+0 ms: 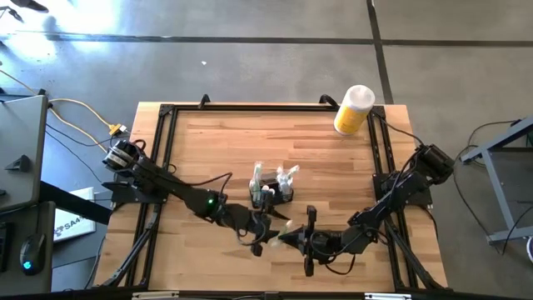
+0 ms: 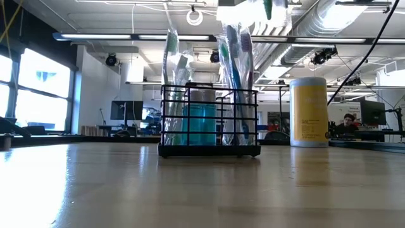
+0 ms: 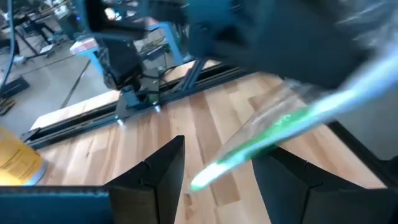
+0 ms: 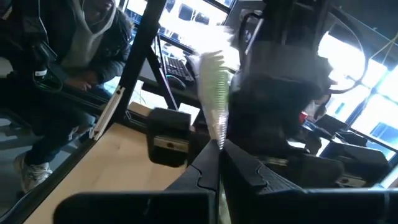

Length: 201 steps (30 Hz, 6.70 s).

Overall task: Pick & Place toothbrushing station
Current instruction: Put the green toothbrush into the black mesh organizer, then return to Home Position

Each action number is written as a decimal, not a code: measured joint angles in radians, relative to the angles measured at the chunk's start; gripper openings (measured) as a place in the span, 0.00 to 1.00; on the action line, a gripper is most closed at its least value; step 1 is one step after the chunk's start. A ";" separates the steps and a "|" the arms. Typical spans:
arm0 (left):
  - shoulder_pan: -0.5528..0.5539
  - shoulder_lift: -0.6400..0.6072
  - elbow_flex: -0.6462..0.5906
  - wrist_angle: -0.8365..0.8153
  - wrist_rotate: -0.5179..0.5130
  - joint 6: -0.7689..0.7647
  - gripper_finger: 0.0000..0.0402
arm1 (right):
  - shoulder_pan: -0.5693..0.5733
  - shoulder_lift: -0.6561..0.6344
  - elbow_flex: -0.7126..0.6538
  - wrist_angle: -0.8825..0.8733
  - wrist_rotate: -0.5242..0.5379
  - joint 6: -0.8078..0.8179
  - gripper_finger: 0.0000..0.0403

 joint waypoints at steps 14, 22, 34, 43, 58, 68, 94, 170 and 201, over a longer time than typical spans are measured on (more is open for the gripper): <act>-0.007 0.000 0.000 -0.021 0.011 0.058 0.05 | -0.001 -0.002 0.001 -0.012 0.008 0.012 0.01; -0.008 0.000 0.000 -0.027 0.003 0.052 0.02 | 0.011 -0.002 0.002 -0.040 0.139 0.172 0.03; -0.016 -0.030 0.000 -0.134 -0.022 0.027 0.02 | 0.120 -0.022 0.001 -0.037 0.352 0.192 0.35; -0.019 -0.214 0.000 -0.418 -0.083 -0.056 0.02 | 0.210 -0.030 0.001 -0.036 0.580 0.114 0.56; 0.071 -0.436 -0.310 -0.348 -0.132 -0.286 0.02 | 0.226 -0.030 0.001 -0.037 0.621 0.105 0.55; 0.149 -0.413 -0.379 -0.302 -0.063 -0.352 0.02 | 0.187 -0.030 0.001 -0.038 0.629 0.061 0.55; 0.176 -0.311 -0.452 -0.223 -0.022 -0.405 0.02 | 0.171 -0.033 0.001 -0.044 0.592 0.031 0.55; 0.138 -0.409 -0.307 -0.468 0.154 -0.358 0.40 | 0.208 -0.145 0.000 -0.168 0.590 0.017 0.54; 0.142 -1.262 -0.734 -0.538 -0.068 -0.397 0.02 | -0.068 -0.711 -0.224 -1.080 -0.123 0.775 0.01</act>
